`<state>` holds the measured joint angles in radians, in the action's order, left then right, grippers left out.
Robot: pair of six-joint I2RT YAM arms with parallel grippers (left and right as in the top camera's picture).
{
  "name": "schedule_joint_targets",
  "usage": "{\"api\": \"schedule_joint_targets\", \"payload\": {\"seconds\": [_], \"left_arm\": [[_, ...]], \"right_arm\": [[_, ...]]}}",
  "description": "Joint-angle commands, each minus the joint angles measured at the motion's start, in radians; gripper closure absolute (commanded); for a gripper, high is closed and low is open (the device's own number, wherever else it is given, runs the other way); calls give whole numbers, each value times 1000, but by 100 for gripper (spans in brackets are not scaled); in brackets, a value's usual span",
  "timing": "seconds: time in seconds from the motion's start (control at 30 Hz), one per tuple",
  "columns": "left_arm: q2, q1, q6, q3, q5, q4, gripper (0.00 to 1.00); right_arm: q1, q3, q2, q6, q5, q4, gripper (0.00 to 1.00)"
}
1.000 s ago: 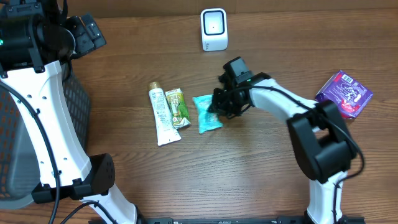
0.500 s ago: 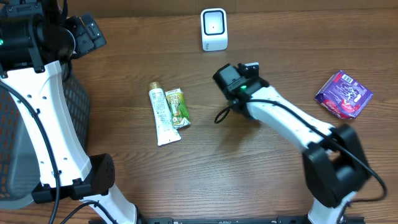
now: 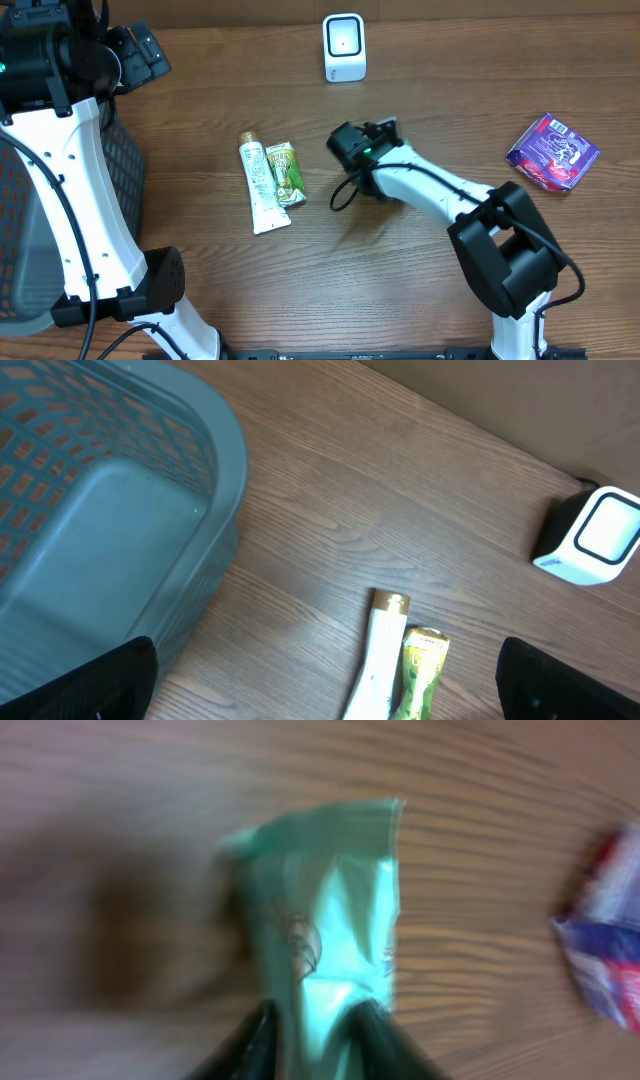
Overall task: Scan the item barcode
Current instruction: 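Turn the mint-green pack over and set it back on the table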
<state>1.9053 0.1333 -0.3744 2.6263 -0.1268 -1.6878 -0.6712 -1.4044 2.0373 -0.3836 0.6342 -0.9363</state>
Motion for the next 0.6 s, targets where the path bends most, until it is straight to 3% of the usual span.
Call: {"api": "schedule_joint_targets", "payload": {"seconds": [0.0,0.13,0.43,0.57], "left_arm": [[4,3,-14,-1,5,-2,1],[4,4,-14,-1,5,-2,0],[4,4,-14,-1,5,-2,0],[4,4,-14,-1,5,-2,0]], "right_arm": [[-32,-12,-17,78,-166,1,56],[-58,-12,-17,78,-195,2,44],[-50,-98,-86,78,-443,-6,42],[15,-159,-177,78,-513,-13,32]]}}
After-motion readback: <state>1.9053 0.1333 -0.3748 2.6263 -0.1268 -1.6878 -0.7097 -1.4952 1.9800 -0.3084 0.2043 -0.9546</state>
